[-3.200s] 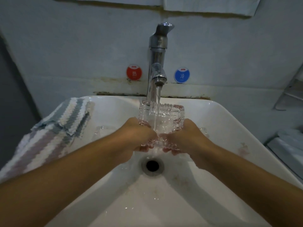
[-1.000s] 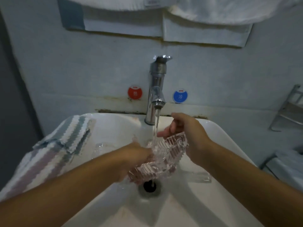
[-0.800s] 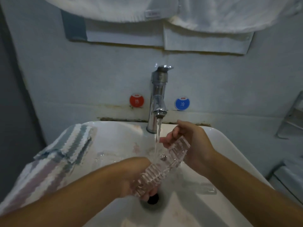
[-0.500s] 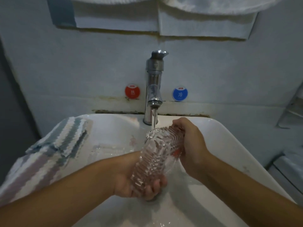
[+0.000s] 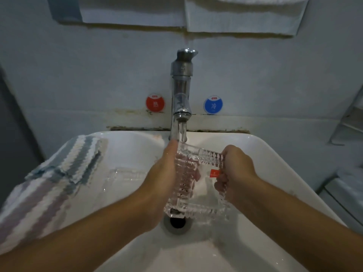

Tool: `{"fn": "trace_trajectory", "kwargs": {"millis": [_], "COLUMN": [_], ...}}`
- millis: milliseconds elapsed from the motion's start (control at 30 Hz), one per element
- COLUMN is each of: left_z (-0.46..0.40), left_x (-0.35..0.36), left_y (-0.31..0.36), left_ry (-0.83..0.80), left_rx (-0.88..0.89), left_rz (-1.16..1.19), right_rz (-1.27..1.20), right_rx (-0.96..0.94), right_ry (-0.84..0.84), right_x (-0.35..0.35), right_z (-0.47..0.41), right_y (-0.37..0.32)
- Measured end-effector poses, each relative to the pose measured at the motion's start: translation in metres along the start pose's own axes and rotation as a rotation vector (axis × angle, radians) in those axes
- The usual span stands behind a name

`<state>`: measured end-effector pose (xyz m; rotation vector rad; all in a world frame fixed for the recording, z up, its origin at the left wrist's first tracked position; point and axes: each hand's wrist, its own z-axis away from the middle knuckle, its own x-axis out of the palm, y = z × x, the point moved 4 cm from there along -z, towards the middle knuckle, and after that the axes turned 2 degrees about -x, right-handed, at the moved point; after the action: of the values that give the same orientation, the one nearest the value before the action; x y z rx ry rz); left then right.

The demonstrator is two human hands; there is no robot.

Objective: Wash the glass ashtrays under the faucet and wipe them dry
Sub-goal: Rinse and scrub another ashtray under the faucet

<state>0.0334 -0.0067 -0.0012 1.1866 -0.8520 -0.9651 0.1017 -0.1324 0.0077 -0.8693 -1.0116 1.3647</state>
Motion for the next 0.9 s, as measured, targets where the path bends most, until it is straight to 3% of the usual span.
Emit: {"fn": "trace_trajectory", "kwargs": {"millis": [100,233,367,567,767,900], "left_z": [0.011,-0.002,-0.006,-0.002,-0.013,-0.011], "left_x": [0.001,-0.018,-0.024,-0.007,-0.019,-0.013], "left_y": [0.006,0.003,-0.007,0.000,-0.011,-0.014], "left_ry": [0.092,0.172,0.187,0.288,0.151,0.058], "left_rx": [0.069,-0.076,-0.167,0.227,-0.162,-0.108], "left_rz": [-0.034,0.053,0.091,-0.273,0.080,0.077], "right_rz": [0.040,0.182,0.264,0.244,0.249,0.215], "right_rx": [-0.021,-0.166,-0.306,-0.311,-0.203,-0.174], "right_ry": [-0.065,-0.153,-0.122,-0.010,-0.043,-0.005], "right_x": [0.002,0.012,0.020,0.011,0.011,0.006], "right_z": [0.003,0.001,0.007,0.005,-0.003,-0.008], "right_y": [-0.001,-0.003,0.000,-0.004,-0.001,0.000]}}
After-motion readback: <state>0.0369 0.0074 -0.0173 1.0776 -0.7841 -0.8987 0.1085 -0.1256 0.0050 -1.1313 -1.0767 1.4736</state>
